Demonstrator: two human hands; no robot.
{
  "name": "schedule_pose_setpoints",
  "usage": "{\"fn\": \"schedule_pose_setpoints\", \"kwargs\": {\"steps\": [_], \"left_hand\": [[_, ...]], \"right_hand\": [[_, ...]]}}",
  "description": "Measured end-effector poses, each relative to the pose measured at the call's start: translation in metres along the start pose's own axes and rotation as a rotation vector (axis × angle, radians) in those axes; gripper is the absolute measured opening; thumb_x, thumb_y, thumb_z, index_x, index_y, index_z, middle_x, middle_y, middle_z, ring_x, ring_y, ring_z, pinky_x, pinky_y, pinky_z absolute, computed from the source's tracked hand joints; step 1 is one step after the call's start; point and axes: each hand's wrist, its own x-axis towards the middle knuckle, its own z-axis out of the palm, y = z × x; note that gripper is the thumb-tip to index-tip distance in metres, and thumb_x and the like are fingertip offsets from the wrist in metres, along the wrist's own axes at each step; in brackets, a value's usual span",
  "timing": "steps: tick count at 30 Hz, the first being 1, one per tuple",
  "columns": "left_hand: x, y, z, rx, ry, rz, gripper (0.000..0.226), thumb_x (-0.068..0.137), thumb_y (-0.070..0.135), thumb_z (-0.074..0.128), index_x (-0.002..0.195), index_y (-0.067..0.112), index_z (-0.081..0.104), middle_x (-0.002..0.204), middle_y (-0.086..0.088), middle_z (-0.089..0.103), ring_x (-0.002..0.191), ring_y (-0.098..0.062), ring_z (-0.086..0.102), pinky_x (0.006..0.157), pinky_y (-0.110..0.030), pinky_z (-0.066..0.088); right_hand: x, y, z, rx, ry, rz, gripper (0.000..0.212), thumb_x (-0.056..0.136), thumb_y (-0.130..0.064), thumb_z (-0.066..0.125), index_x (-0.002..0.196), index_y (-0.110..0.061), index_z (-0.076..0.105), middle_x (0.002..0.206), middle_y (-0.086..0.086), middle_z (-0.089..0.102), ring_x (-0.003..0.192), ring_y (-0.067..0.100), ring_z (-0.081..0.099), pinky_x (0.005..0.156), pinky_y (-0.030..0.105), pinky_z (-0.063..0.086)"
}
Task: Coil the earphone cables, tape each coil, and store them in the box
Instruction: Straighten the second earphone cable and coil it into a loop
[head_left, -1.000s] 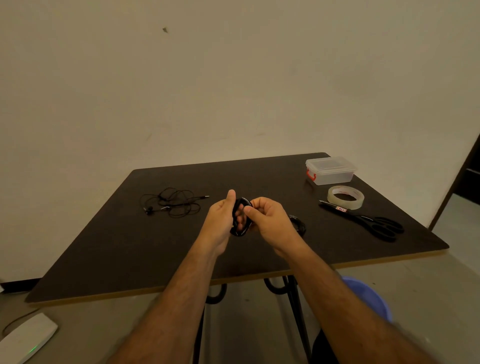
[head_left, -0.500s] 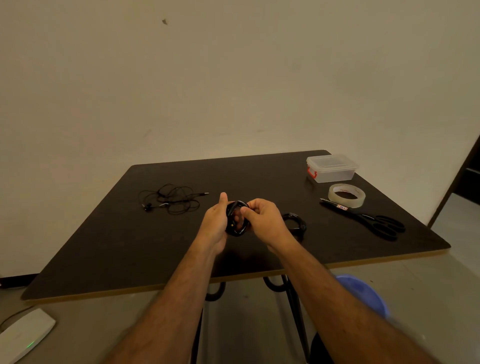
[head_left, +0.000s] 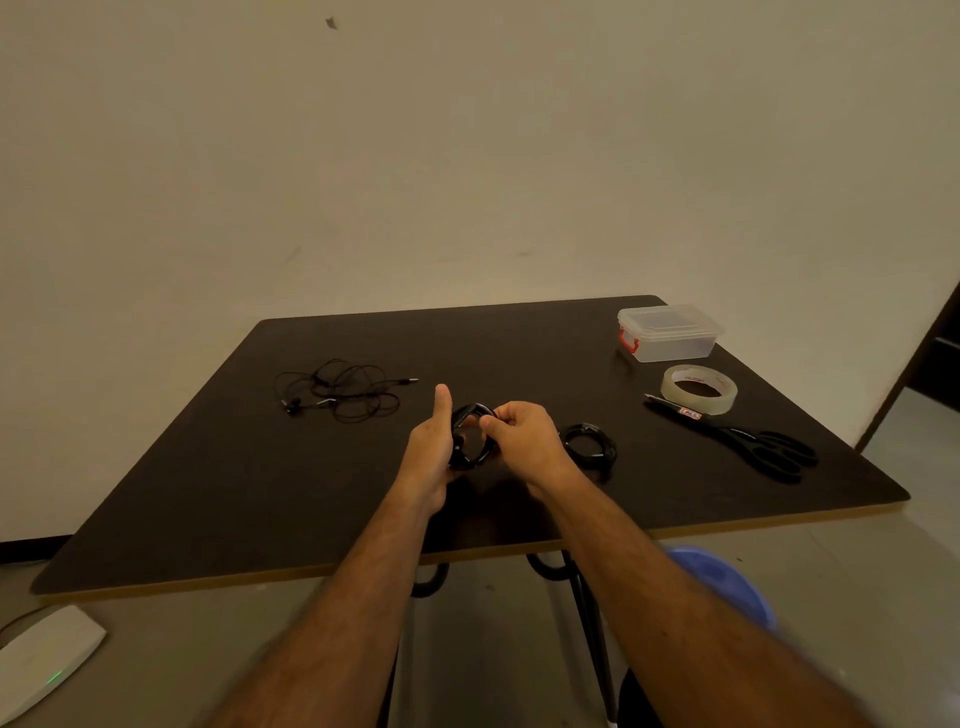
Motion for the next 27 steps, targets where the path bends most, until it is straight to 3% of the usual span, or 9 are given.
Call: {"fn": "schedule_pose_setpoints", "kwargs": {"steps": [4,7,10,13,16,19,21,24,27], "left_hand": [[0.005,-0.002,-0.004,0.071,-0.074,0.056,0.049,0.088,0.06,0.059,0.094,0.012,0.065,0.107,-0.011,0.062,0.101,-0.024,0.062,0.079,-0.037,0.056],[0.004,0.002,-0.007,0.026,-0.139,0.025,0.029,0.097,0.039,0.058,0.107,0.013,0.066,0.104,-0.009,0.058,0.097,-0.022,0.06,0.075,-0.033,0.052],[0.005,0.006,-0.012,0.031,-0.17,-0.019,0.016,0.096,0.021,0.054,0.102,0.01,0.064,0.099,-0.007,0.061,0.091,-0.02,0.061,0.072,-0.032,0.049],[0.009,0.007,-0.013,0.126,-0.14,0.009,0.022,0.094,0.009,0.054,0.114,0.009,0.063,0.104,-0.008,0.067,0.094,-0.02,0.065,0.072,-0.032,0.055],[0.018,0.003,-0.015,0.263,-0.073,0.07,0.03,0.096,0.009,0.057,0.126,0.011,0.057,0.115,-0.008,0.066,0.101,-0.019,0.067,0.082,-0.034,0.058],[0.025,0.001,-0.02,0.443,-0.028,0.099,0.036,0.094,0.014,0.063,0.129,0.015,0.055,0.121,-0.004,0.063,0.105,-0.017,0.062,0.076,-0.03,0.056],[0.028,0.002,-0.024,0.567,0.0,0.124,0.034,0.092,0.019,0.066,0.126,0.016,0.058,0.117,-0.003,0.064,0.101,-0.016,0.062,0.072,-0.029,0.053],[0.03,0.005,-0.028,0.825,0.063,0.16,0.028,0.089,0.031,0.07,0.114,0.022,0.063,0.102,0.004,0.067,0.09,-0.012,0.063,0.077,-0.033,0.053],[0.024,0.007,-0.028,1.095,0.115,0.182,0.033,0.088,0.045,0.067,0.111,0.022,0.062,0.095,0.006,0.065,0.082,-0.01,0.06,0.065,-0.029,0.046]], "right_hand": [[0.005,0.001,0.0,0.03,-0.008,0.026,0.017,0.097,-0.018,0.058,0.083,-0.012,0.065,0.091,0.018,0.07,0.081,0.029,0.069,0.078,0.047,0.06],[0.011,0.001,-0.002,0.1,-0.015,0.089,0.017,0.098,-0.015,0.057,0.084,-0.01,0.065,0.093,0.016,0.07,0.085,0.025,0.071,0.072,0.039,0.062],[0.017,0.001,-0.002,0.169,-0.03,0.168,0.015,0.097,-0.012,0.058,0.088,-0.004,0.066,0.097,0.016,0.07,0.085,0.02,0.072,0.064,0.031,0.062],[0.023,-0.001,0.0,0.166,-0.037,0.23,0.013,0.097,-0.012,0.059,0.088,-0.005,0.066,0.099,0.015,0.07,0.087,0.021,0.072,0.07,0.035,0.063],[0.028,-0.003,0.004,0.175,-0.046,0.283,0.01,0.096,-0.01,0.059,0.09,-0.004,0.065,0.095,0.013,0.067,0.082,0.021,0.071,0.067,0.035,0.063],[0.033,-0.004,0.009,0.131,-0.041,0.32,0.007,0.096,-0.01,0.06,0.097,-0.004,0.065,0.093,0.011,0.065,0.08,0.019,0.069,0.064,0.034,0.062],[0.037,-0.004,0.013,0.082,-0.035,0.346,0.012,0.095,-0.01,0.061,0.104,-0.003,0.065,0.095,0.011,0.065,0.079,0.019,0.068,0.063,0.034,0.062],[0.041,-0.005,0.02,-0.032,-0.021,0.354,0.012,0.094,-0.012,0.064,0.102,-0.003,0.065,0.091,0.011,0.067,0.074,0.02,0.07,0.067,0.036,0.063],[0.042,-0.009,0.024,-0.203,-0.009,0.331,0.011,0.094,-0.016,0.063,0.099,-0.006,0.064,0.09,0.01,0.068,0.068,0.02,0.071,0.058,0.031,0.061]]}}
